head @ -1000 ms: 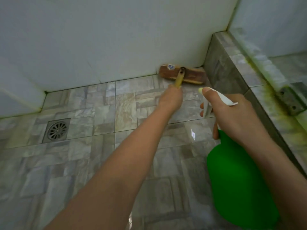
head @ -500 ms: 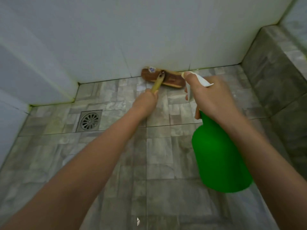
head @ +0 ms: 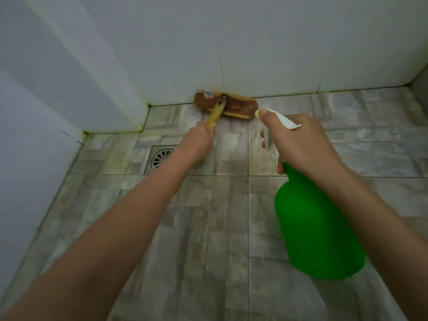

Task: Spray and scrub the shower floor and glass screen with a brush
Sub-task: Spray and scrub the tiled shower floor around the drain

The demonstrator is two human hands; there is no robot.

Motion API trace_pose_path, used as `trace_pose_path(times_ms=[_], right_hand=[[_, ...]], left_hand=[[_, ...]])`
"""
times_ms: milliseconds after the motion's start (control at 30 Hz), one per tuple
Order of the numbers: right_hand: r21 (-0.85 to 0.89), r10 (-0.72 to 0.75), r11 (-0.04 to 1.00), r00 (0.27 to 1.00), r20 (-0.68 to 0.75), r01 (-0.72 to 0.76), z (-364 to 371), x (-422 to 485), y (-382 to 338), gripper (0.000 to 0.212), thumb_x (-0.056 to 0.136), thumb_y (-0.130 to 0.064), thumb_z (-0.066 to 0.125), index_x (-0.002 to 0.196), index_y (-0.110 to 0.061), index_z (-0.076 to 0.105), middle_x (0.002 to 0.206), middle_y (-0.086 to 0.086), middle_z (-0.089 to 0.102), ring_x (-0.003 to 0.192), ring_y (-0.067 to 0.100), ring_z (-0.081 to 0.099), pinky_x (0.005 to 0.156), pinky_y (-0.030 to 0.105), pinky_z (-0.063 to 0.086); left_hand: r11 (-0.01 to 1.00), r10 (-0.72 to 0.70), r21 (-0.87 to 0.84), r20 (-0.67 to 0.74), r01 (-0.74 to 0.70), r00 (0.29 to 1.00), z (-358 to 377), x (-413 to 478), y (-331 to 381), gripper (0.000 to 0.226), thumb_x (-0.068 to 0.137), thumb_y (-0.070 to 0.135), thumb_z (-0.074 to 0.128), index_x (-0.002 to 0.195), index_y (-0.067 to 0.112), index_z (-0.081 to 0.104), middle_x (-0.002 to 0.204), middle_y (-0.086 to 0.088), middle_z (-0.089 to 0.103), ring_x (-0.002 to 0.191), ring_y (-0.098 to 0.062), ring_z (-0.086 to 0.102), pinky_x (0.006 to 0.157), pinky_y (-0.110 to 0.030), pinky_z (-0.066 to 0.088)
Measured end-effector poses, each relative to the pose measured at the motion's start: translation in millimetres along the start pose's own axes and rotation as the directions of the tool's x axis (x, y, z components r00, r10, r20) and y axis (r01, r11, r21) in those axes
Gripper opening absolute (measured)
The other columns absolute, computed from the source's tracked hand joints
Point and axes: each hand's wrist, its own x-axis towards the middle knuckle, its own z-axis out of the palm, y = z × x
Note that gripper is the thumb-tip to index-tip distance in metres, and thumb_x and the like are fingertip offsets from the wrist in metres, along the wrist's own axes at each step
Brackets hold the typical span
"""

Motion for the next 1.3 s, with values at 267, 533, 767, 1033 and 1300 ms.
trace_pose_path(times_ms=[267, 533, 767, 1033, 1300], right_hand=[[-0.007, -0.015, 1.0, 0.998, 0.062, 0.016, 7.6, -1.1, -10.1, 0.063, 0.097, -0.053, 0.047, 0.071, 0.003, 0.06, 0.038, 0.003, 0.054, 0.031, 0.016, 0.057, 0.043, 0.023, 0.043], [0.036, -0.029, 0.999, 0.996, 0.083, 0.026, 16.6, -1.7, -11.9, 0.063, 0.096, -0.055, 0.047, 0.089, 0.005, 0.068, 0.087, 0.014, 0.075, 0.033, 0.018, 0.059, 0.05, 0.027, 0.051], [-0.049, 0.023, 0.999, 0.991, 0.132, -0.016, 5.0, -27.2, -4.3, 0.056, 0.097, -0.053, 0.048, 0.064, -0.009, 0.055, 0.047, 0.003, 0.056, 0.033, 0.019, 0.06, 0.043, 0.024, 0.043], [-0.047, 0.002, 0.999, 0.991, 0.134, 0.004, -20.0, -47.3, -4.7, 0.065, 0.097, -0.052, 0.047, 0.091, 0.009, 0.066, 0.089, 0.021, 0.074, 0.034, 0.022, 0.061, 0.063, 0.039, 0.056], [-0.144, 0.052, 0.989, 0.986, 0.161, -0.029, -44.8, -80.6, 19.7, 0.069, 0.099, -0.054, 0.043, 0.091, 0.01, 0.066, 0.084, 0.019, 0.075, 0.035, 0.02, 0.062, 0.059, 0.029, 0.05]], left_hand=[[0.976, -0.217, 0.008, -0.015, 0.217, 0.976, -37.4, 11.4, -63.7, 0.047, 0.103, 0.03, 0.027, 0.118, -0.007, 0.052, 0.117, -0.026, 0.057, 0.109, -0.04, 0.054, 0.087, -0.039, 0.042], [0.949, -0.311, -0.038, 0.043, 0.313, 0.949, -48.6, -4.0, -57.3, 0.041, 0.102, 0.012, 0.022, 0.139, -0.002, 0.03, 0.123, -0.027, 0.051, 0.107, -0.039, 0.054, 0.078, -0.04, 0.043], [0.995, -0.098, 0.051, 0.183, 0.091, 0.978, -8.7, -195.4, -23.4, 0.027, 0.1, 0.042, 0.031, 0.09, 0.017, 0.037, 0.069, 0.0, 0.051, 0.063, -0.021, 0.053, 0.057, -0.033, 0.039], [0.941, -0.306, -0.143, 0.034, 0.307, 0.952, -11.8, -118.1, -4.7, 0.042, 0.101, 0.037, 0.031, 0.105, 0.0, 0.052, 0.094, -0.017, 0.061, 0.083, -0.033, 0.057, 0.064, -0.032, 0.036], [0.884, -0.393, -0.219, 0.133, 0.414, 0.91, 28.5, -281.2, 24.6, 0.027, 0.1, 0.041, 0.032, 0.087, 0.02, 0.043, 0.072, 0.004, 0.05, 0.059, -0.008, 0.045, 0.05, -0.025, 0.031]])
